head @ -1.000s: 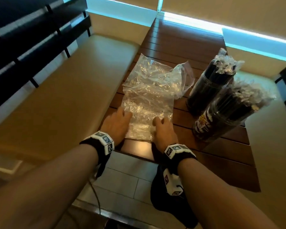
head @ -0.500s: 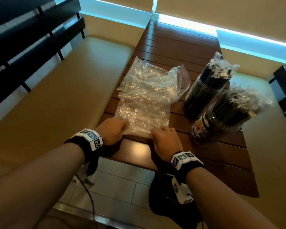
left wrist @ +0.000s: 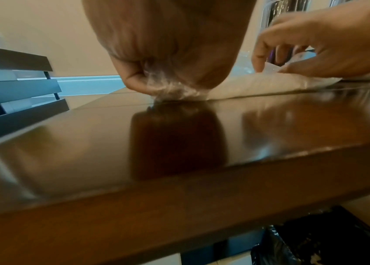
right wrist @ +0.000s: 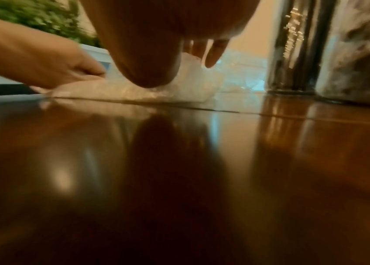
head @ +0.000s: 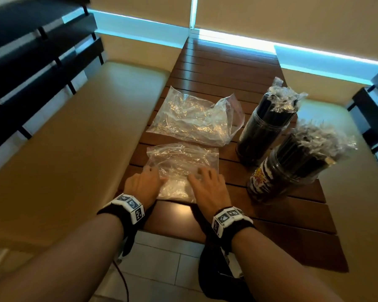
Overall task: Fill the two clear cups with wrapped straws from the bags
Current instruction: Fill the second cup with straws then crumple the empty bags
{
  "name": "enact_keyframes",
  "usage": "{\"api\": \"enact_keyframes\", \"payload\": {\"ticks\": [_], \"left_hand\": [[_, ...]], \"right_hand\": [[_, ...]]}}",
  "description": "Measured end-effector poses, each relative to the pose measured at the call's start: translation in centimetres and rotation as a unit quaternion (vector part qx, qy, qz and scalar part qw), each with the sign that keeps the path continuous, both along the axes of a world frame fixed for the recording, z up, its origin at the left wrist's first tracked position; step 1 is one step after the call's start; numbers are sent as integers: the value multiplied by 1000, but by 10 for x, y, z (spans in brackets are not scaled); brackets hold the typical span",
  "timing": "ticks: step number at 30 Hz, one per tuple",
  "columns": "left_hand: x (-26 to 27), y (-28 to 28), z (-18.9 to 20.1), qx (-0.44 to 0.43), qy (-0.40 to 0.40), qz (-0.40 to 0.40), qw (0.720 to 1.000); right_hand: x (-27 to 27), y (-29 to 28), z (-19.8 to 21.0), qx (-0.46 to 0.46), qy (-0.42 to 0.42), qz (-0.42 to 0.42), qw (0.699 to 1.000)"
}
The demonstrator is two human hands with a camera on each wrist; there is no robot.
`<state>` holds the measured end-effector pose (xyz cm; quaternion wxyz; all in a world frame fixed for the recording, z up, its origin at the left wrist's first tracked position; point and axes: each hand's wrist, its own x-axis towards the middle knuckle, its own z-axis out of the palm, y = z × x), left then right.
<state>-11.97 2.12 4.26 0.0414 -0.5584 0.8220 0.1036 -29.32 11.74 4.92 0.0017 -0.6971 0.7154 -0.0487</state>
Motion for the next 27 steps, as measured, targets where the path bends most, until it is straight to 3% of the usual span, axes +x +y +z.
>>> {"api": "enact_keyframes", "payload": {"ticks": [2, 6, 9, 11, 13, 19, 24, 27], "left_hand": [[0, 0, 2, -7, -6, 22, 1000], [1, -1, 9, -28, -8, 31, 999], [9, -4, 11, -155, 13, -164, 974], [19, -8, 15, -156, 1, -326, 932], [25, -13, 18, -118, -22, -375, 919], [14, -19, 22, 21, 120, -217, 969], [5, -35, 23, 97, 137, -136, 976], [4, -39, 13, 87, 122, -83, 985]], "right_hand": [[-1, 5, -7, -23, -2, 77, 997], [-9, 19, 0, 44, -48, 85, 994], [-6, 20, 4, 47, -55, 74, 995], [-7, 13, 5, 25, -55, 61, 996], [-10, 7, 8, 30, -53, 46, 997], [-14, -4, 15, 75, -166, -7, 983], [-21, -25, 17, 85, -36, 13, 996], [-23, -37, 16, 123, -22, -16, 992]]}}
